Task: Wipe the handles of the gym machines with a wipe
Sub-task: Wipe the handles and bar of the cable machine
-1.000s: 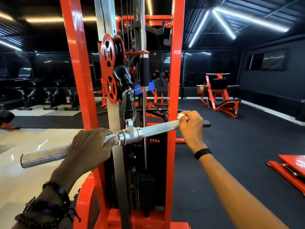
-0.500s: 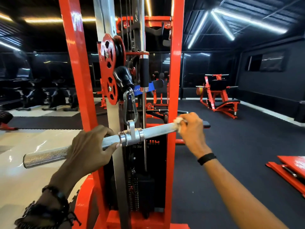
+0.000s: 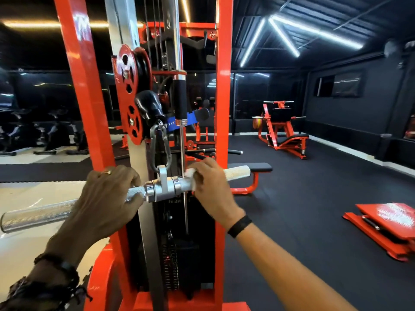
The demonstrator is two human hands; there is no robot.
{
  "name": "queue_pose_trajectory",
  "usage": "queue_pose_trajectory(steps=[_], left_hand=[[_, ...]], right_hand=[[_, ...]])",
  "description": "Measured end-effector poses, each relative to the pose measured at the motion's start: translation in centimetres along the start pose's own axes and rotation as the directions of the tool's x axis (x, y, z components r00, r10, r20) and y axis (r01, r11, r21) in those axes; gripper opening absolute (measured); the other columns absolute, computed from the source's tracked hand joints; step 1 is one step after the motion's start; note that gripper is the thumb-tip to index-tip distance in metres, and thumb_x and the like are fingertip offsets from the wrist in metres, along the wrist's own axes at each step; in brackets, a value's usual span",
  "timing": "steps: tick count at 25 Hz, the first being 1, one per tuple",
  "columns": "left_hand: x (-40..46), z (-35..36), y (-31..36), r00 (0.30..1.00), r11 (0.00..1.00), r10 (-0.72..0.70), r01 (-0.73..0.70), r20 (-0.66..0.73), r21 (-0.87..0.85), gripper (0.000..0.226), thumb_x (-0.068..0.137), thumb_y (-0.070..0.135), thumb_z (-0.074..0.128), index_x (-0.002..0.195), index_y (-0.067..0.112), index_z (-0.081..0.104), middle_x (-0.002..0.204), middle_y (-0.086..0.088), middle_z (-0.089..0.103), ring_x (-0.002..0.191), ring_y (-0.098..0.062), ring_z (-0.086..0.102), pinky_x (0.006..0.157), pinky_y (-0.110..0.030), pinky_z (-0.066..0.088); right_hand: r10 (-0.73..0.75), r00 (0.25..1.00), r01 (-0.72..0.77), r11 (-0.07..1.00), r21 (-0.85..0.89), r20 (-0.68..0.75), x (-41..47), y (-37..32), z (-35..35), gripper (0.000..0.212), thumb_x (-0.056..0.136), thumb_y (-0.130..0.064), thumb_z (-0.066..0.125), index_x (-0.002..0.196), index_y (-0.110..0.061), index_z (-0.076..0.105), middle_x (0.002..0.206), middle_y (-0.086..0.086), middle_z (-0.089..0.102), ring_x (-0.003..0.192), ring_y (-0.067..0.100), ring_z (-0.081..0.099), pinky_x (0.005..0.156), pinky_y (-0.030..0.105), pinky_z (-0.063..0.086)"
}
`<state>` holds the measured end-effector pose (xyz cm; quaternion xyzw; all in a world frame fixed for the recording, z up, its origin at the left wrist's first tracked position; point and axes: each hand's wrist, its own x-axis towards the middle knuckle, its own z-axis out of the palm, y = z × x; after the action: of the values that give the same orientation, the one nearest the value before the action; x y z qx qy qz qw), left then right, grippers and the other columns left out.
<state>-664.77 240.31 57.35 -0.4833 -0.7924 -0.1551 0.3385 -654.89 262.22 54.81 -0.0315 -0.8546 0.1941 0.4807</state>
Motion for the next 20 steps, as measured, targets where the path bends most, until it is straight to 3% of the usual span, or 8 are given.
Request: queue_pose_trajectory(steps=[2,6,7,9,11,13,17,20], left_hand=[[-0.4,-0.1,0.5,1.000,1.000,-0.026,0.026,-0.007,-0.014,0.017,0.084,0.041,0.038,0.081,0.026,0.047,0.066,0.011,0.046,0.059,-0.024,0.050,0.062,-0.034,0.030],[-1.0,0.7,0.9,0.995,0.991,-0.101,0.099,0.014,0.088,0.045,0.091,0.048,0.016,0.076,0.024,0.051,0.054,0.001,0.047,0.056,-0.026,0.057,0.053,-0.033,0.028],[-1.0,1.0,0.8,0.994,0.992,-0.104,0.102,0.025,0.073,0.047,0.090,0.049,0.013,0.074,0.025,0.050,0.054,0.003,0.043,0.057,-0.025,0.056,0.053,-0.034,0.030],[-0.7,1.5,0.8,0.996,0.996,-0.082,0.081,0.047,0.024,0.043,0.090,0.051,0.014,0.071,0.027,0.045,0.054,0.006,0.040,0.055,-0.024,0.050,0.053,-0.034,0.032],[-0.4,1.7,0.7,1.000,0.999,-0.025,0.024,0.018,0.033,0.039,0.089,0.049,0.025,0.068,0.026,0.048,0.055,0.005,0.049,0.054,-0.027,0.051,0.051,-0.032,0.030],[-0.6,1.6,0.3,1.000,0.999,-0.014,0.014,-0.009,0.034,0.037,0.086,0.050,0.035,0.074,0.027,0.060,0.061,0.003,0.060,0.058,-0.030,0.058,0.051,-0.030,0.029],[-1.4,0.6,-0.3,0.998,0.999,0.038,-0.039,-0.045,-0.027,0.039,0.082,0.052,0.046,0.092,0.024,0.071,0.075,0.005,0.068,0.070,-0.029,0.063,0.058,-0.034,0.044],[-1.7,0.0,-0.4,0.998,1.000,0.029,-0.029,-0.058,0.000,0.038,0.079,0.052,0.049,0.093,0.023,0.069,0.079,0.006,0.067,0.075,-0.027,0.062,0.064,-0.037,0.045]], right_hand=[[0.083,0.992,-0.090,0.993,-0.076,-0.091,0.4,3.8,-2.2,0.020,0.082,0.008,0.060,0.092,-0.005,0.072,0.089,0.008,0.060,0.078,0.021,0.058,0.070,0.020,0.042],[0.348,0.918,-0.378,0.912,-0.156,-0.191,1.8,8.4,-5.4,0.021,0.086,0.007,0.056,0.089,-0.004,0.074,0.085,0.003,0.054,0.081,0.029,0.062,0.069,0.029,0.044],[0.343,0.921,-0.371,0.916,-0.151,-0.186,1.8,7.8,-5.1,0.021,0.086,0.007,0.056,0.089,-0.004,0.074,0.086,0.004,0.055,0.081,0.028,0.061,0.069,0.030,0.046],[0.198,0.968,-0.218,0.967,-0.133,-0.151,1.1,4.6,-3.2,0.022,0.084,0.009,0.056,0.089,-0.005,0.072,0.089,0.007,0.058,0.081,0.024,0.059,0.070,0.032,0.048],[0.018,0.999,-0.023,0.996,-0.088,-0.049,-0.2,0.3,-0.5,0.026,0.080,0.011,0.056,0.095,-0.004,0.069,0.095,0.008,0.058,0.082,0.023,0.058,0.070,0.029,0.048],[-0.067,0.997,0.069,0.997,-0.045,0.032,-1.1,-2.5,0.8,0.027,0.082,0.010,0.055,0.102,-0.004,0.066,0.101,0.008,0.057,0.085,0.022,0.058,0.073,0.028,0.049],[-0.008,1.000,0.007,0.998,-0.054,-0.013,-0.4,1.3,-1.6,0.018,0.085,0.002,0.056,0.095,-0.005,0.069,0.094,0.009,0.059,0.080,0.022,0.058,0.073,0.029,0.047],[0.245,0.965,-0.258,0.952,-0.165,-0.093,0.8,7.4,-5.0,0.017,0.084,0.001,0.056,0.086,-0.006,0.071,0.088,0.010,0.060,0.080,0.028,0.060,0.070,0.033,0.045]])
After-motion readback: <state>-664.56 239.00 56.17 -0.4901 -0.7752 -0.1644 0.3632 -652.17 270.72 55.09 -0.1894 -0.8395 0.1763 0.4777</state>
